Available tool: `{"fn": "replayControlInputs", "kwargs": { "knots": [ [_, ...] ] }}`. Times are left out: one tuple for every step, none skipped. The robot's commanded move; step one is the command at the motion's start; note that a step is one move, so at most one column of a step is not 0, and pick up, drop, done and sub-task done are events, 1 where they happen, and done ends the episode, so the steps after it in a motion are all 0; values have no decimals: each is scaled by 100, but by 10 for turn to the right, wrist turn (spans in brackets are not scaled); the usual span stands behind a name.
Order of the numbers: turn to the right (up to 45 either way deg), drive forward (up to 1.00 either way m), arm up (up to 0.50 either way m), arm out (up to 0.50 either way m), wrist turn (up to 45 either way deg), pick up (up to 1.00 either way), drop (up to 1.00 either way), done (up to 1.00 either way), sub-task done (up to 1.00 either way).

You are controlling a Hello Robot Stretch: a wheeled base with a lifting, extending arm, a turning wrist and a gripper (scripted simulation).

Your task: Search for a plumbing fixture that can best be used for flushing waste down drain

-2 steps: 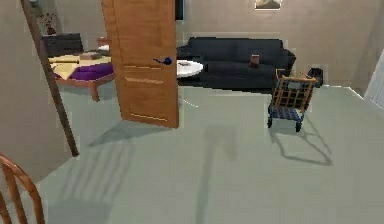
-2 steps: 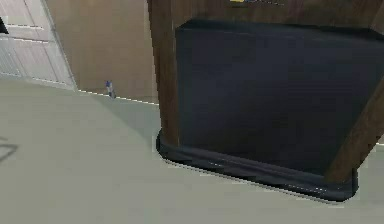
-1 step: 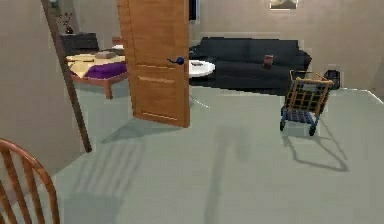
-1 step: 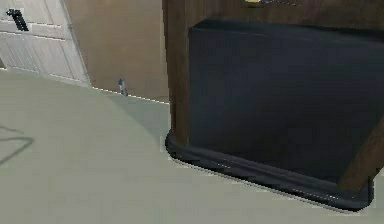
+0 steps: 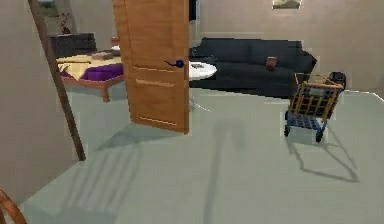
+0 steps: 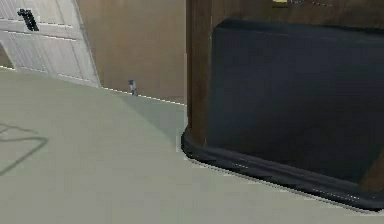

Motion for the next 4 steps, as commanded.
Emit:
{"fn": "replayControlInputs", "kwargs": {
  "knots": [
    [-180,0,0,0,0,0,0,0,0],
    [0,80,0,0,0,0,0,0,0],
    [-90,0,0,0,0,0,0,0,0],
    [0,100,0,0,0,0,0,0,0]
  ]
}}
